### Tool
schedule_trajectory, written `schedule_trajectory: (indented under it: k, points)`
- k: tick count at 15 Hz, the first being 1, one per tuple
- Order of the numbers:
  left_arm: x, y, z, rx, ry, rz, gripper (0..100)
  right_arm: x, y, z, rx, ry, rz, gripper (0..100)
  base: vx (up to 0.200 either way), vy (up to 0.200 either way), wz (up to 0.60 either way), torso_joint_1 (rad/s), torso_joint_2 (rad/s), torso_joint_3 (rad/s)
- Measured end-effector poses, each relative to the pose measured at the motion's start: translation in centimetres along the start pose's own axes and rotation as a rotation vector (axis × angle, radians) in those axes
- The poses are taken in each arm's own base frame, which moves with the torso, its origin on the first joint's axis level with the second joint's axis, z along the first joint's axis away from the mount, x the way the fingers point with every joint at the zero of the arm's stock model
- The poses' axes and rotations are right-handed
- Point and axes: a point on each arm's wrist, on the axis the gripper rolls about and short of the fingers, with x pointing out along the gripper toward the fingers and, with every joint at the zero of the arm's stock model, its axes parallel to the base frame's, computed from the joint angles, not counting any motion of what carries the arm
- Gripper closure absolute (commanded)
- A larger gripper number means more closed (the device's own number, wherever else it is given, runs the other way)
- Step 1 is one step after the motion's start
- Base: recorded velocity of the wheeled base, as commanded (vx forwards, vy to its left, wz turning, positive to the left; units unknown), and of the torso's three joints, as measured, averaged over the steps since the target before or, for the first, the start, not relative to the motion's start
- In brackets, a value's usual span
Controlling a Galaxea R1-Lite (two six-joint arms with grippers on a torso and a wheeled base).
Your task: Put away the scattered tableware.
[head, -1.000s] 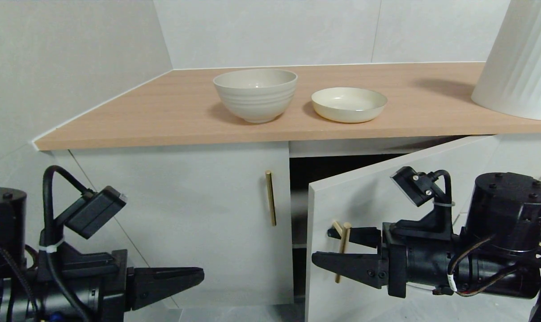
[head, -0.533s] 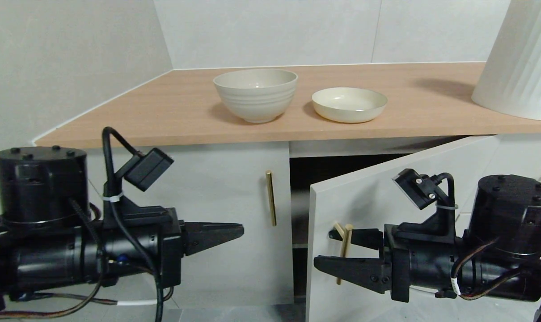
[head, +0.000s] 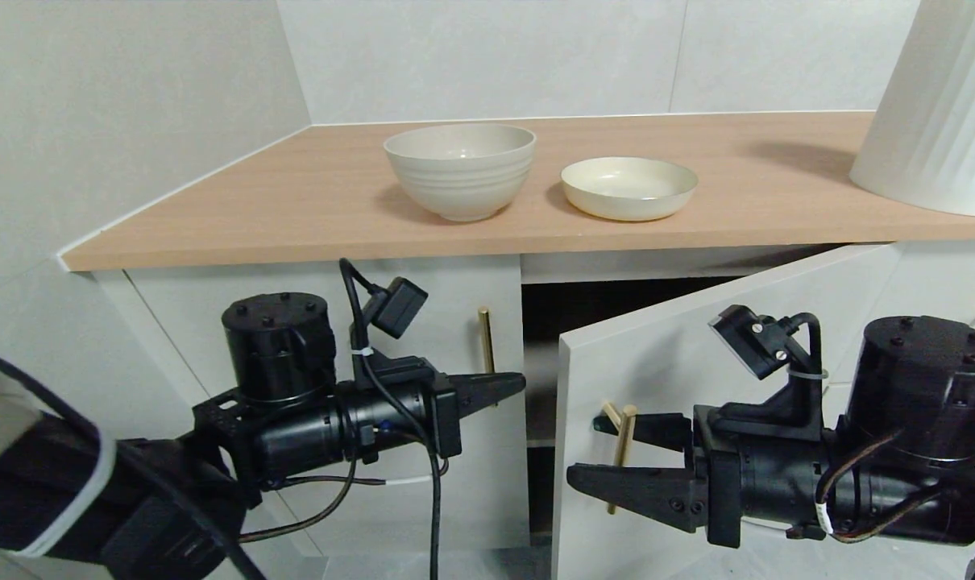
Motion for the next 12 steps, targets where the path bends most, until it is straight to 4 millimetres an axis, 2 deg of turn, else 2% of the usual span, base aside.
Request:
schedule_trajectory:
  k: [3,5,8,12]
  points:
    - [2.4,1.0,-1.9,0.006,-0.089,0.013,100,-0.1,0.1,-0.1,-0.001,0.002,0.0,0,0.0,0.0,0.0,0.0,0.0,0.0]
    - [3.9,0.8,-3.2,0.031,-0.129,-0.003,100,-0.4,0.1,-0.2,-0.03,0.004,-0.002,0,0.0,0.0,0.0,0.0,0.0,0.0]
    - [4.9,0.7,-4.4,0.041,-0.1,-0.014,100,-0.8,0.2,-0.8,-0.11,0.017,-0.011,0,0.0,0.0,0.0,0.0,0.0,0.0]
    - [5.3,0.6,-5.2,0.143,-0.079,-0.016,100,-1.3,-0.2,-1.1,-0.104,0.027,-0.035,0,0.0,0.0,0.0,0.0,0.0,0.0]
